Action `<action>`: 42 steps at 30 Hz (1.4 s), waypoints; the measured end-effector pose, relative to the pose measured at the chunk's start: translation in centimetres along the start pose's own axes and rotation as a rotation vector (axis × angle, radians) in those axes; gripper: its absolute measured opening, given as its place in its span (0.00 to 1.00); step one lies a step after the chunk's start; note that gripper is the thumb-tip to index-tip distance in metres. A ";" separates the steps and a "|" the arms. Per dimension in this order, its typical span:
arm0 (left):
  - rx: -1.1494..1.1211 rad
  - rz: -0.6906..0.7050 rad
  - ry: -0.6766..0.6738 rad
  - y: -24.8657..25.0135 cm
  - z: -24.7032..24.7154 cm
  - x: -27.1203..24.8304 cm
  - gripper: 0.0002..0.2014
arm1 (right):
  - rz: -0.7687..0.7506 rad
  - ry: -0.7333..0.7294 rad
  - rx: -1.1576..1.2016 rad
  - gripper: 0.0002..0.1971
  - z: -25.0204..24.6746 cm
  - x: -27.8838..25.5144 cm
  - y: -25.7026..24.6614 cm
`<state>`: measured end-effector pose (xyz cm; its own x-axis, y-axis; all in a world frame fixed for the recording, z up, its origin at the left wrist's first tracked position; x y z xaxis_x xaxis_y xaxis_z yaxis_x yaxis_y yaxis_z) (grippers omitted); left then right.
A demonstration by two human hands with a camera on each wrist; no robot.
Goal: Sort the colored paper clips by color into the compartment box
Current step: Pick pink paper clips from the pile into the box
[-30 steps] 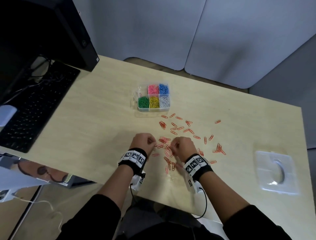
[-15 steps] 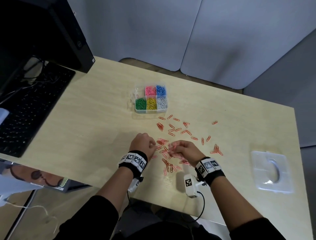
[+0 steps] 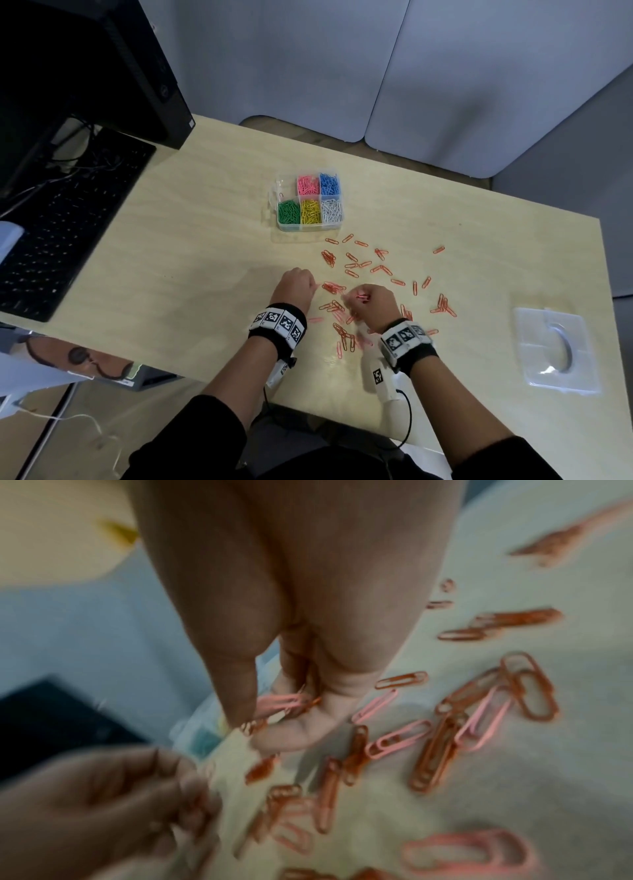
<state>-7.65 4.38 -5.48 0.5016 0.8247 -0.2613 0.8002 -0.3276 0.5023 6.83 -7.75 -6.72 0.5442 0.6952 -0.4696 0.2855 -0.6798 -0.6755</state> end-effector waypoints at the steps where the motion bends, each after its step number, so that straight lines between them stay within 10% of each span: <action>1: -0.044 -0.006 0.003 -0.1 -0.4 0.0 0.08 | 0.024 -0.054 0.120 0.10 -0.2 -0.2 0.0; 12: -0.361 -0.062 -0.109 -0.8 -0.9 1.4 0.10 | 0.345 -0.401 1.060 0.12 0.9 -0.5 -2.9; 20: -0.422 -0.077 -0.141 -1.7 -1.2 3.0 0.11 | -0.147 -0.089 -0.088 0.11 0.1 3.4 -4.0; 25: -0.336 -0.003 -0.187 -1.1 -1.3 3.2 0.14 | -0.367 -0.015 -0.413 0.07 1.5 3.7 -5.5; 42: 0.119 0.110 -0.369 -1.0 0.8 -1.1 0.13 | 0.089 -0.139 0.475 0.12 -1.8 2.6 -0.7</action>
<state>-8.73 3.45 -6.33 0.6530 0.5684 -0.5006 0.7571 -0.4734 0.4502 9.45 -5.89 -6.44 0.4306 0.6859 -0.5866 -0.1658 -0.5788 -0.7984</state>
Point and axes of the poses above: each hand's wrist, its own x-axis towards the middle knuckle, its own z-axis out of the palm, y = z × x, the point moved 7 cm from there along x, towards the middle knuckle, and after that the axes turned 7 degrees about y, right-handed, at the moved point
